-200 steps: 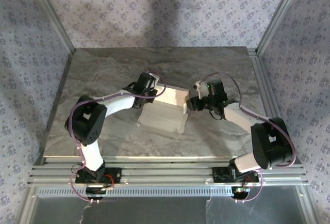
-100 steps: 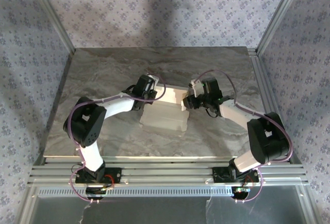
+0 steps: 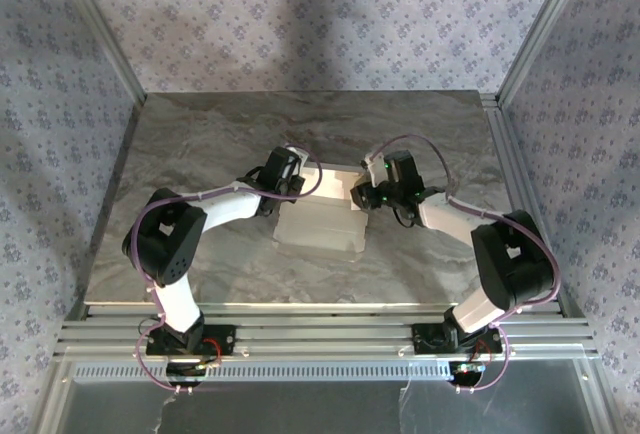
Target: Fold the paper box
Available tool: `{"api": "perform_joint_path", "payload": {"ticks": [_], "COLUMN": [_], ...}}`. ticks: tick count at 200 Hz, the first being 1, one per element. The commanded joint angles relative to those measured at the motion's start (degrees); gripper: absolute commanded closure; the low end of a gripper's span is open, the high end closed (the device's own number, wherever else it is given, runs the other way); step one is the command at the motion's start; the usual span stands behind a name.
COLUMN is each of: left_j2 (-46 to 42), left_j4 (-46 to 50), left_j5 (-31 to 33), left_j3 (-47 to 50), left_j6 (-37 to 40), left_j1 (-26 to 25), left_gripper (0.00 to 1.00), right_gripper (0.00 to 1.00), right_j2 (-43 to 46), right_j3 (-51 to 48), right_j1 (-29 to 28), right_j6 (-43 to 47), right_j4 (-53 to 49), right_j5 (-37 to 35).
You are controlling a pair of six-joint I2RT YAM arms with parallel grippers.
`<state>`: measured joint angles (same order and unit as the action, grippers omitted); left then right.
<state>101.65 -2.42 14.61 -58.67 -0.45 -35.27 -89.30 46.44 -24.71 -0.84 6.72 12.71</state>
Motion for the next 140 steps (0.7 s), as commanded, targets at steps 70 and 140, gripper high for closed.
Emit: {"api": "perform_joint_path", "payload": {"ticks": [70, 140], "left_j2": [1.05, 1.59], "left_j4": [6.62, 6.96], "left_j5": [-1.3, -1.25], "left_j3": [2.07, 1.37], "left_j6": [1.41, 1.15], "left_j1": [-0.68, -0.73], "left_gripper": [1.0, 1.0], "right_gripper": [0.55, 0.7], "right_j2": [-4.17, -7.24], "right_j3": [1.11, 3.38], "right_j1": [-2.14, -3.14], "right_j6": [-2.67, -4.95], "right_j4": [7.68, 8.57], "right_j5": [-9.19, -15.13]}}
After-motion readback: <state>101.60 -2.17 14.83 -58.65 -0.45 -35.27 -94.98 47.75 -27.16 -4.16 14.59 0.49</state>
